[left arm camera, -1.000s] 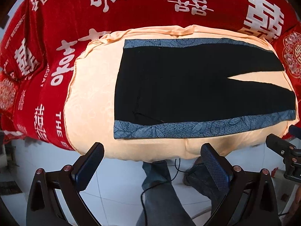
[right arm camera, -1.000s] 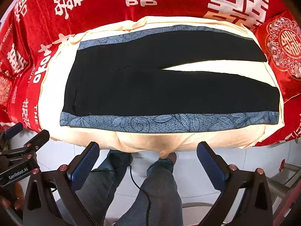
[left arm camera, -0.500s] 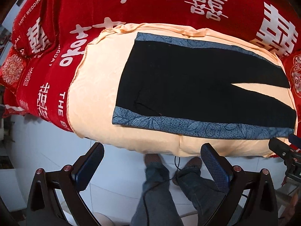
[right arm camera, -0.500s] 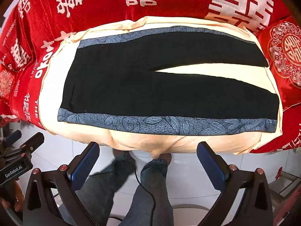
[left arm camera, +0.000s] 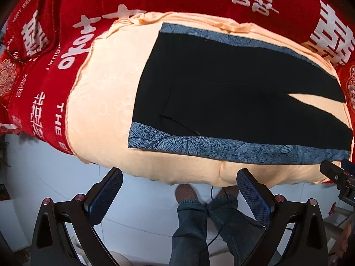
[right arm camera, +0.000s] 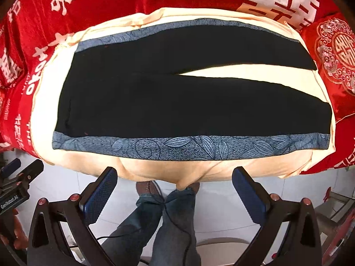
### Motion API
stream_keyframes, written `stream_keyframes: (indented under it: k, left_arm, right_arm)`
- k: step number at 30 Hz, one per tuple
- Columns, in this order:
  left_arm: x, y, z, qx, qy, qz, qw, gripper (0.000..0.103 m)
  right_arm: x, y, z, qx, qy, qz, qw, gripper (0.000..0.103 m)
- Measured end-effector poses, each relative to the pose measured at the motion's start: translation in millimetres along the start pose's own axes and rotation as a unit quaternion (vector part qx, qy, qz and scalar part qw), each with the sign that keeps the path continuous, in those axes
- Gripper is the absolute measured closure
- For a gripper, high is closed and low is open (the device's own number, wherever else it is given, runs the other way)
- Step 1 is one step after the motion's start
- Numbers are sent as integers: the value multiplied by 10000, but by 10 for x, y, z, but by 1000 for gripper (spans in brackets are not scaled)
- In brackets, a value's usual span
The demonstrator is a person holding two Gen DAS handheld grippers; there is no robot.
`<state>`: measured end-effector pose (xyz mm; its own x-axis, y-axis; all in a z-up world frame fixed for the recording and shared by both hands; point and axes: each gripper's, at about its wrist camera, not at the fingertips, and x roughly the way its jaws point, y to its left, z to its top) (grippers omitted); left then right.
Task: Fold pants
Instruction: 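Grasp the trouser leg hems with both grippers, pinching the grey stripe edges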
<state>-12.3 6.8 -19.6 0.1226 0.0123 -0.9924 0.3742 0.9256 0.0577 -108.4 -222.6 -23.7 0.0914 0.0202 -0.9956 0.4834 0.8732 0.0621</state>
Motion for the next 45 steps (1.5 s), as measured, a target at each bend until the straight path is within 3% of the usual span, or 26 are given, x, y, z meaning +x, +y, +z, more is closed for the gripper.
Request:
stream_keyframes:
  k: [13,15,18,19,22,25,28,31,37,42,45]
  left_arm:
    - [616,-22,108,92,40,-169,9998,0]
    - [674,-23,125,51,-27,-239,9997,0]
    - [783,39,127,-170,-119,-492,9986,0]
    - [826,97,107,-319,-146,-633,9974,0]
    - [906,251,47,-645,-199,-990,9928,0]
    - [992,408,-60,-816,-234,-1258,9884,0]
    - [1088,550,-133,-997,-212,-1517,9832,0]
    - [1206,675,-150,-1194,-168,-1765,9769,0]
    - [1398,791,-139,-1401,-82,-2106,9675,0]
    - [1491,754,-93,-1457,85,-2362,9607,0]
    - [1511,714,-24,-1551,172,-2560,9540,0]
  right_arm:
    - [663,-12,36,70,173,-194,9996,0]
    - [702,-51,39,191,108,9,9998,0]
    - [744,-131,19,443,-44,1017,9938,0]
    - [771,-136,-2,496,-40,1596,9859,0]
    - [878,-90,-79,620,85,2577,9642,0]
    - [1099,-23,-171,837,270,3271,9409,1]
    - [1400,59,-277,1134,451,3797,9170,22]
    - [1711,150,-368,1492,610,4285,8890,25]
    - [2146,384,-399,2026,703,4697,8564,25]
    - [1985,353,-258,2355,257,5241,8180,25]
    - [1727,368,-138,2069,60,5382,8170,25]
